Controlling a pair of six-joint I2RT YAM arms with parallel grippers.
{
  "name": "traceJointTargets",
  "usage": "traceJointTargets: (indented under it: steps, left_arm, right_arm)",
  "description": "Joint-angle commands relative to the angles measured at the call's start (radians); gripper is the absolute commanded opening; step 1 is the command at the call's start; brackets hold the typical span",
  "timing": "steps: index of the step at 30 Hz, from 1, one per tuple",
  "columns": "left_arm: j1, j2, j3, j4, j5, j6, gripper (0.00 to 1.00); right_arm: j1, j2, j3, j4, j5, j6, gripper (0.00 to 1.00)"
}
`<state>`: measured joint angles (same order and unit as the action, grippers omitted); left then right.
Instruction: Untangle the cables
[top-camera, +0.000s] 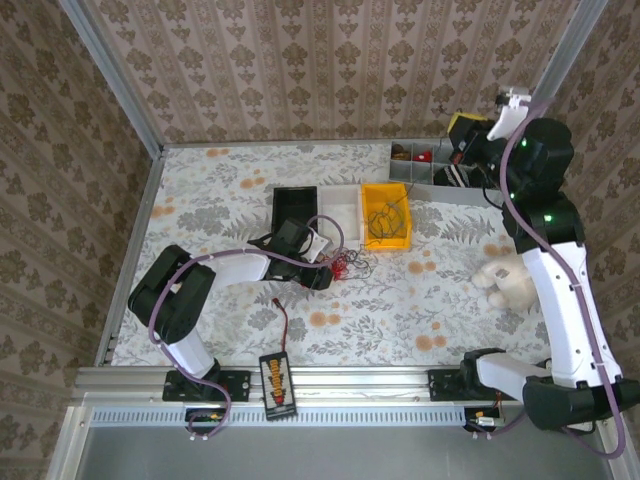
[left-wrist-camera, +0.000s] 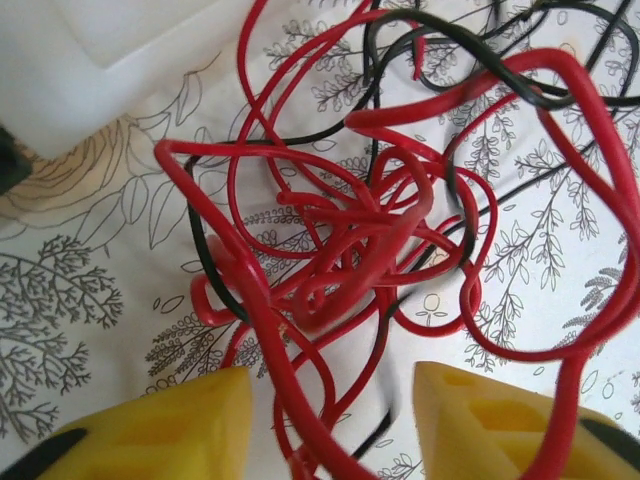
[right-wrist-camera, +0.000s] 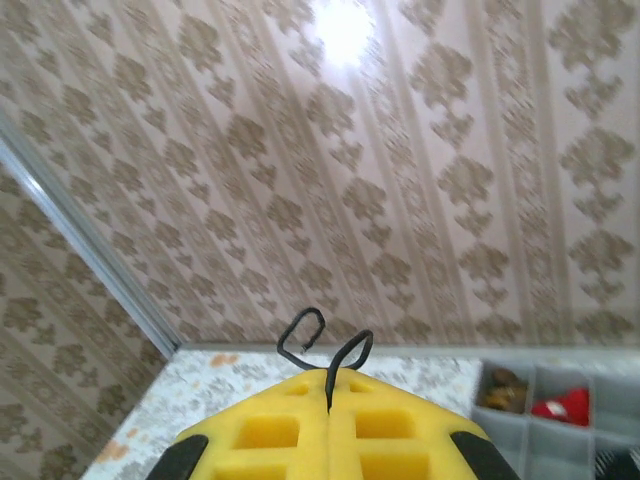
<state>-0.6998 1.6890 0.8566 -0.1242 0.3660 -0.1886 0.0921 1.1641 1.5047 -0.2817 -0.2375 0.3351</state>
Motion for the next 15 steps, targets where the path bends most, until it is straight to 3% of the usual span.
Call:
traceJointTargets:
  steps: [1,8,15]
  left_arm:
    - [-0.002,-0.039,-0.019,-0.011,-0.013,0.02,0.49]
    - [0.0,-0.045,-0.025,-0.019,-0.026,0.017,0.49]
    - [0.001,-0.047,-0.058,0.013,-0.07,-0.012,0.48]
  right_arm:
    - [0.042,0.055,0.131,0.084,-0.037,-0.015,0.0]
    - [0.095,0.213,0.39,0.198,0.004,-0.033,0.0]
    - [0.123,0.427,0.685,0.191,-0.016,-0.022,0.0]
